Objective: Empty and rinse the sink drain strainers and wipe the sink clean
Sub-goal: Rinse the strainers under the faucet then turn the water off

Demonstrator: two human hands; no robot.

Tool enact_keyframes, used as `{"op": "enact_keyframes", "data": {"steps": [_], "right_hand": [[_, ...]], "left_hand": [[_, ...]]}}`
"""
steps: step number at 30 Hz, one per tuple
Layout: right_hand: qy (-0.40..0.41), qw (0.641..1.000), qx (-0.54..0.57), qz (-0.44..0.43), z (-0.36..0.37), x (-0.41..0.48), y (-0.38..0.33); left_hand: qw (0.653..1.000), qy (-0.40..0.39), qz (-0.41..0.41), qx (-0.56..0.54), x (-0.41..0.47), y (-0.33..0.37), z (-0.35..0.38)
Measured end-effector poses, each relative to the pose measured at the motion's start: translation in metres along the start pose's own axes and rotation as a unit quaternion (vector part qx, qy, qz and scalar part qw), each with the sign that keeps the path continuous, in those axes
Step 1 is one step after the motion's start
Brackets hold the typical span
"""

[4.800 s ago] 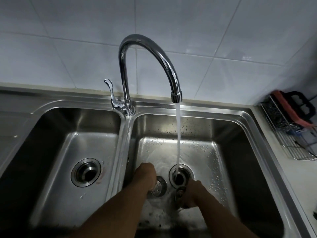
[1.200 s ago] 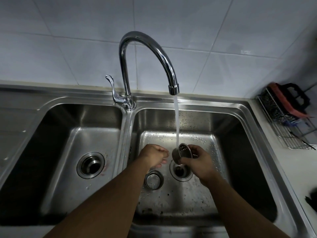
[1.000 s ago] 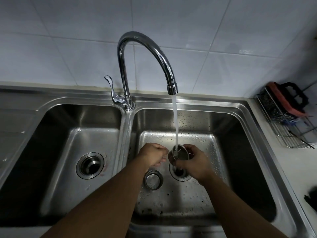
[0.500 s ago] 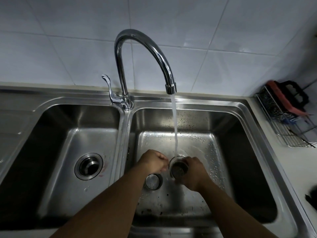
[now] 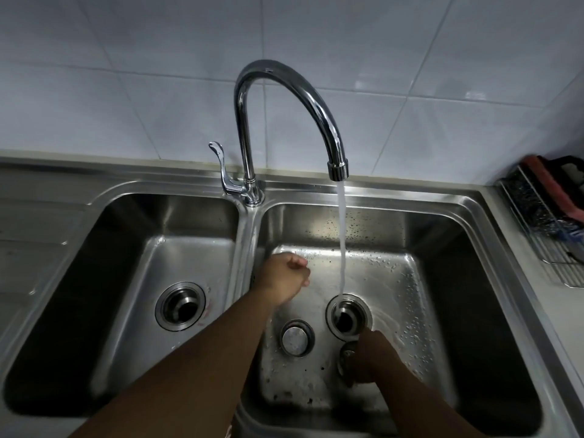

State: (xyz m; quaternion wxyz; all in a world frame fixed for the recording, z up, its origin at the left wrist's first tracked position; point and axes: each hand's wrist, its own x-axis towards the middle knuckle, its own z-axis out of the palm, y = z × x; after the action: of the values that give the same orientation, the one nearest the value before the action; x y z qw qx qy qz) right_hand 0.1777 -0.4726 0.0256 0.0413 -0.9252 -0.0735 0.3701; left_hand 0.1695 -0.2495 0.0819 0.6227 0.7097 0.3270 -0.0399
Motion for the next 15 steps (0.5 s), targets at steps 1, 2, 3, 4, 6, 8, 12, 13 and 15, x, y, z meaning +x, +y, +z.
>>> {"op": "enact_keyframes", "data": {"steps": [1, 2, 3, 4, 6, 8, 12, 13, 15], "right_hand": [[0.001, 1.000, 0.002, 0.002, 0.001, 0.000, 0.000], [0.004, 1.000, 0.003, 0.003, 0.002, 0.001, -0.001], [0.005, 1.000, -0.003, 0.007, 0.003, 0.000, -0.002], [0.004, 1.000, -0.007, 0.012, 0.004, -0.001, -0.003], [-0.005, 1.000, -0.020, 0.022, 0.005, -0.006, -0.008], [-0.006, 0.998, -0.034, 0.046, 0.002, -0.013, -0.015], [0.059, 0.995, -0.072, 0.039, -0.020, -0.030, -0.044], [0.065, 0.996, -0.060, 0.018, -0.028, -0.034, -0.055], [0.052, 0.997, -0.036, -0.050, -0.045, -0.044, -0.081]], "left_hand": [[1.000, 0.015, 0.016, -0.011, 0.001, 0.008, -0.003], [0.999, 0.032, 0.028, -0.023, 0.001, 0.016, -0.008], [0.997, 0.047, 0.037, -0.037, 0.002, 0.025, -0.013], [0.996, 0.062, 0.047, -0.048, 0.003, 0.032, -0.020], [0.993, 0.079, 0.060, -0.057, 0.006, 0.043, -0.034], [0.992, 0.089, 0.057, -0.063, 0.008, 0.048, -0.048], [0.991, 0.107, 0.033, -0.075, 0.009, 0.049, -0.071], [0.991, 0.109, 0.029, -0.077, 0.009, 0.048, -0.075], [0.990, 0.119, 0.025, -0.076, 0.007, 0.050, -0.082]]}}
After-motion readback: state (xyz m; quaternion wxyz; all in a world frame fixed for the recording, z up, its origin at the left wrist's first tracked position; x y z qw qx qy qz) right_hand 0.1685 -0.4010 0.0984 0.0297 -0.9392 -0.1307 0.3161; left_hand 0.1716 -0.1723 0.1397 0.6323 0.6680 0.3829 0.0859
